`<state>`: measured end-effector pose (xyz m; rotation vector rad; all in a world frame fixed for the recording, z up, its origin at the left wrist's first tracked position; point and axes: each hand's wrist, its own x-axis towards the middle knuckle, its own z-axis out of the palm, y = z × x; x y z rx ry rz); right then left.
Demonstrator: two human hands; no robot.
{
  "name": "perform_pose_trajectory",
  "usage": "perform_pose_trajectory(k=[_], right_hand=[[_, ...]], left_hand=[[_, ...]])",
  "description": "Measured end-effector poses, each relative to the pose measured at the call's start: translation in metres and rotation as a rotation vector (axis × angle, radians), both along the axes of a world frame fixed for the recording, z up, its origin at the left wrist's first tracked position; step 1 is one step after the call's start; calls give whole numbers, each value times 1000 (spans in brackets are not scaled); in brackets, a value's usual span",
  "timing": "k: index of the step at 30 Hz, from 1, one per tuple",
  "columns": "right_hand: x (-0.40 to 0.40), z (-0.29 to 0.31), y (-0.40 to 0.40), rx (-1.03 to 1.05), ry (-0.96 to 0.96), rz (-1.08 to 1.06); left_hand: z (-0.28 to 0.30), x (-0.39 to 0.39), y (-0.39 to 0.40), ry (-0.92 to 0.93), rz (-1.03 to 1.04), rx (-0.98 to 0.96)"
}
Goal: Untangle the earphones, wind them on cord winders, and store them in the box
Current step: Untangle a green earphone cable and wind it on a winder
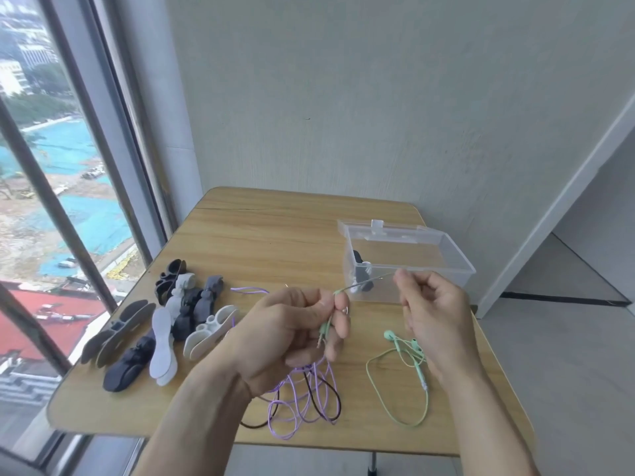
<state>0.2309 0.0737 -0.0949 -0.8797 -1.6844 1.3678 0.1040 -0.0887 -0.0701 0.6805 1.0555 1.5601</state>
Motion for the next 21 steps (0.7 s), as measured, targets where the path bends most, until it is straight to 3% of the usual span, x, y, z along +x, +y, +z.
perform_pose_trajectory(k=[3,6,10,14,16,19,21], right_hand=[[-2,-1,-6,100,-170,118],[-3,1,-14,123,-307,378],[-2,8,-27,59,-340,723],[3,16,-23,-22,-178,736],[6,16,-16,-9,-124,650],[9,16,-12,16,-127,580],[9,14,-10,21,-141,550]], left_hand=[[5,8,6,-192,142,97],[4,7,9,-145,362,188],[-12,3,13,427,521,20],[-22,5,12,937,309,-143],[-17,7,10,895,153,-147],[-10,4,8,659,73,-184],[-9,1,6,662,18,-245]])
